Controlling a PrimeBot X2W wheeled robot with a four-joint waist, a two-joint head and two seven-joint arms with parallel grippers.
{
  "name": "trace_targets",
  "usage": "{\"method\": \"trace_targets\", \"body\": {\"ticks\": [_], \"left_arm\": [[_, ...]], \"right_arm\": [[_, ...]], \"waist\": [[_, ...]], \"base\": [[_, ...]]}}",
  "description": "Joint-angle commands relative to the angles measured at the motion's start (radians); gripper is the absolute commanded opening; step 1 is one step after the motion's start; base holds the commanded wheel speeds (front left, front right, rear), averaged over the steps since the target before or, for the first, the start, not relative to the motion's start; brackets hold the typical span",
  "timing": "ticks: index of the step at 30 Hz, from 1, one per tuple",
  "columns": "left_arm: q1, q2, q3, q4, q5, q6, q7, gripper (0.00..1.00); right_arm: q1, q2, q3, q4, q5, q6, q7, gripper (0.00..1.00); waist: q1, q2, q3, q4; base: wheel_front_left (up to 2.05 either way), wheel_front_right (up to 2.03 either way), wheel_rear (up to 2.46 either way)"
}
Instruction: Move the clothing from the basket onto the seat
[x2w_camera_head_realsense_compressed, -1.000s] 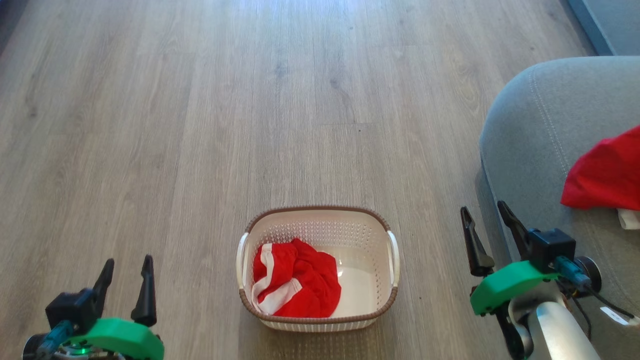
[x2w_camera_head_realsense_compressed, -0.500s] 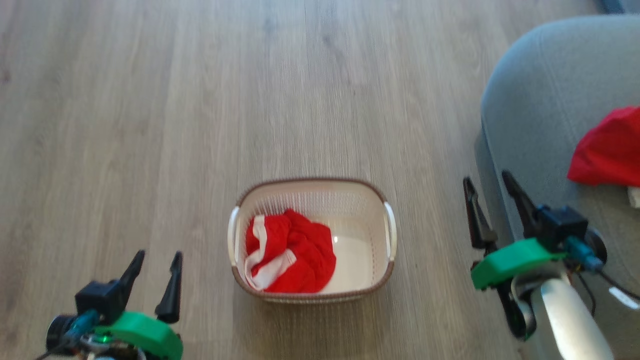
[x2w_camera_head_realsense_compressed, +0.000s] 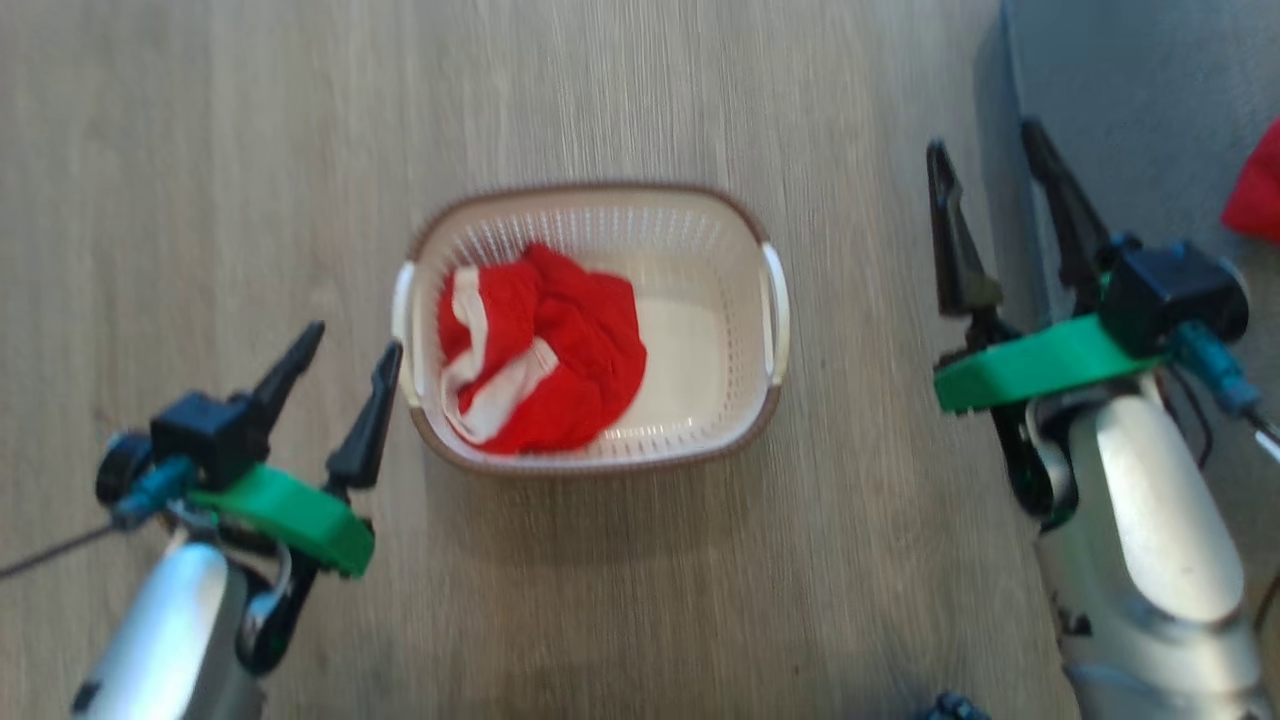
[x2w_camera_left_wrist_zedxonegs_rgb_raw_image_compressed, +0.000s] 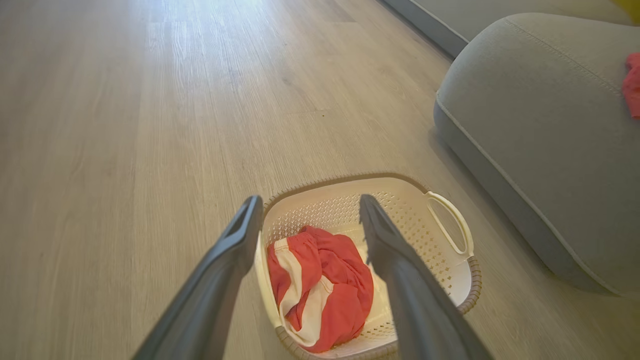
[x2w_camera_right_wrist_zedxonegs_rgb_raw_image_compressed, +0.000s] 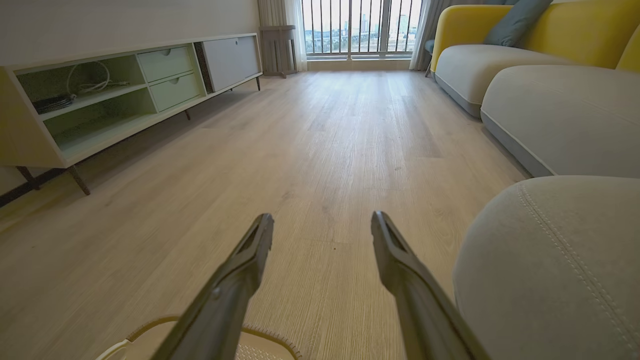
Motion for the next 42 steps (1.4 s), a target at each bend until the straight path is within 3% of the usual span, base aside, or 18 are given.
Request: {"method": "trace_targets", "body": {"ticks": [1,13,22,31,42], "left_arm": [[-0.055,0.044,0.016,-0.027,-0.012,-0.001,-0.01,1.0],[-0.254,0.101,-0.103,-0.014,-0.03,-0.001,-0.01,1.0],[-0.424,0.12,-0.252,0.037,0.007,-0.001,-0.01,1.0],[-0.574,0.128,-0.406,0.289,0.143,0.002,-0.009,1.0],[-0.705,0.14,-0.537,0.548,0.338,0.073,0.081,1.0]], "right_arm": [[-0.036,0.004,0.029,-0.047,-0.004,0.0,-0.009,1.0],[-0.137,0.004,0.046,-0.113,-0.001,0.0,-0.009,1.0],[-0.162,0.004,0.059,-0.153,0.017,0.0,-0.009,1.0],[-0.12,0.004,0.069,-0.177,0.052,0.0,-0.009,1.0],[-0.078,0.004,0.083,-0.203,0.092,0.0,-0.009,1.0]], "waist": [[-0.0004,0.0,0.123,-0.028],[-0.0004,0.0,0.318,-0.053],[-0.0004,0.0,0.409,-0.083],[-0.0004,0.0,0.452,-0.135],[-0.0004,0.0,0.486,-0.177]], "base": [[0.0,0.0,0.0],[0.0,0.0,0.0],[0.0,0.0,0.0],[0.0,0.0,0.0],[0.0,0.0,0.0]]}}
